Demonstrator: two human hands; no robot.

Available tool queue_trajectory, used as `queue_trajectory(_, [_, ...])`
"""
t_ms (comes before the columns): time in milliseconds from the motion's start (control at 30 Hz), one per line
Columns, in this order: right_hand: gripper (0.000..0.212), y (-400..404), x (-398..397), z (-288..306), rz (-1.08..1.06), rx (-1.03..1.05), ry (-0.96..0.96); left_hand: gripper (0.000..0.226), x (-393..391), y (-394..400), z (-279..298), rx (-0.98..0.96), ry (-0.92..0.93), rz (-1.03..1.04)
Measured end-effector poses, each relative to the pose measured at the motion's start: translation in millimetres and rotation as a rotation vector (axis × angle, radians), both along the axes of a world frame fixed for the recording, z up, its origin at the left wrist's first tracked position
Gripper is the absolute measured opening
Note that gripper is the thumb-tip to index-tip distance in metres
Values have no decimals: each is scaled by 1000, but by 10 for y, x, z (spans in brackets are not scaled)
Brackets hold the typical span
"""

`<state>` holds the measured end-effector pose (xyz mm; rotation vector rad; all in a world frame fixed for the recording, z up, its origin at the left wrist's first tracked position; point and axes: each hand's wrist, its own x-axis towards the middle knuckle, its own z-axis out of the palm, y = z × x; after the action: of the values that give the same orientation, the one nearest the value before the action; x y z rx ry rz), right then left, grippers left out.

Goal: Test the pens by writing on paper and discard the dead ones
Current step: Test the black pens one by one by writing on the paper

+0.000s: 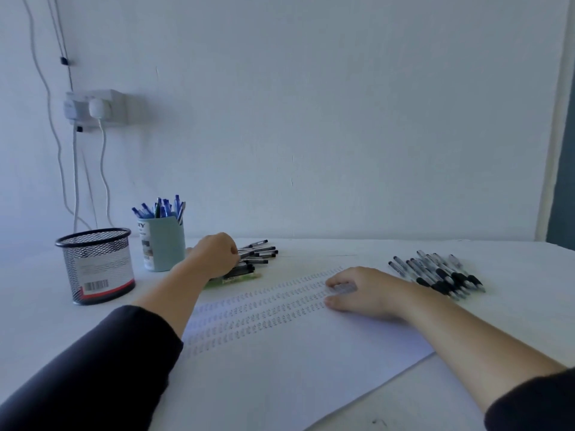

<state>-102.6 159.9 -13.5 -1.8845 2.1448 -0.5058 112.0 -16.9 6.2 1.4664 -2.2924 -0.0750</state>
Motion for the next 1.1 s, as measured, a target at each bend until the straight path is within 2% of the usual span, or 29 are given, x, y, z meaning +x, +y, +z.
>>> queue_trajectory(167, [57,-27,-30,-24,-36,11,-9,12,-49,15,-22,-110,-2,19])
queue_trajectory(367, [54,-35,-78,-22,-93,23,38,16,-224,200,58,-259,328,-183])
queue_trajectory(467, [54,-29,-99,-25,-109,35,36,19,-318,340,47,-366,238,-160])
queue_trajectory(600, [54,-30,-115,-27,-111,40,32,42,-414,469,-7,-460,127,-57])
queue_trajectory(667, [54,-35,-124,-30,-109,36,22,46,-456,511,-28,-492,106,-41])
queue_trajectory(933, [54,-44,-144,-51,-114,34,6,35,-475,600,-28,-500,72,-76])
queue_trajectory(1100, [49,-44,-166,-46,-135,37,3,39,-481,557,-38,-486,80,-113])
